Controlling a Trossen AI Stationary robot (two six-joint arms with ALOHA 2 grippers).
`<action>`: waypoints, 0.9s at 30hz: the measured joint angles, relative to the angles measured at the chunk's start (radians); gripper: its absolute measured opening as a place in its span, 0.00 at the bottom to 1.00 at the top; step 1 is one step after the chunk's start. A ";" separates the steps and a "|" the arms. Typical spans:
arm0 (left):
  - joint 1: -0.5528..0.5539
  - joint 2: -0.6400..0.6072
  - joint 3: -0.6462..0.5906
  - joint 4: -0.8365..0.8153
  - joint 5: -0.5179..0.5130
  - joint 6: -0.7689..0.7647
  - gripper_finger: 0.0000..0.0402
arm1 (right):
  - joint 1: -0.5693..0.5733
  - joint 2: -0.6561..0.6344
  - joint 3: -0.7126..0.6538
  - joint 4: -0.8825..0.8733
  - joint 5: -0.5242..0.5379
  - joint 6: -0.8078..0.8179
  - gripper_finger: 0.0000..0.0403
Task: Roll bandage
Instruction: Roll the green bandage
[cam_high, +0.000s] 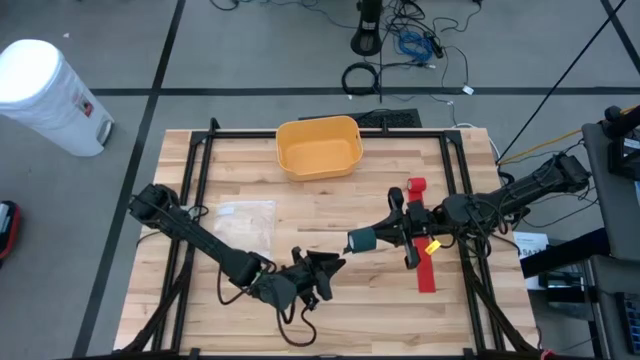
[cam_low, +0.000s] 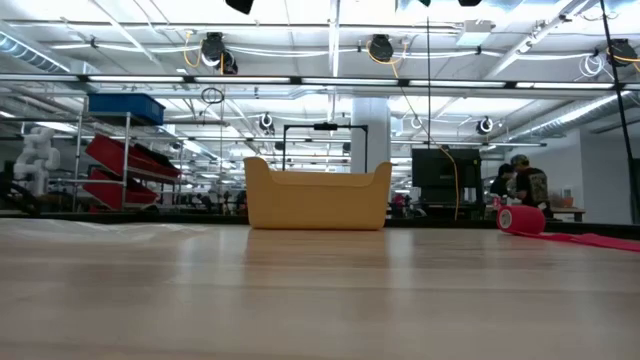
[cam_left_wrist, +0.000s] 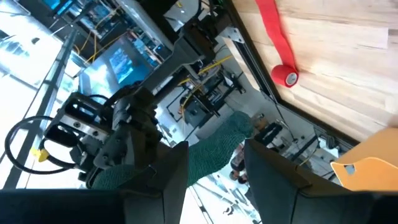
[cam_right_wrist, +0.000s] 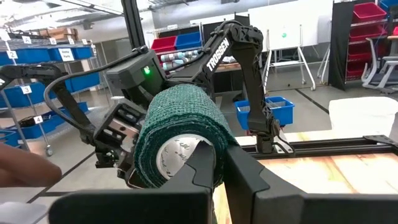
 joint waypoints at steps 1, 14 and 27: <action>0.003 0.001 0.000 -0.001 0.002 0.007 0.40 | 0.000 0.000 0.000 -0.001 0.000 0.000 0.03; 0.035 0.011 -0.001 -0.016 0.025 0.026 0.40 | 0.000 0.000 0.000 -0.005 0.000 0.000 0.03; 0.043 0.029 -0.001 -0.007 0.059 0.023 0.40 | 0.000 0.000 0.000 -0.004 0.000 -0.006 0.03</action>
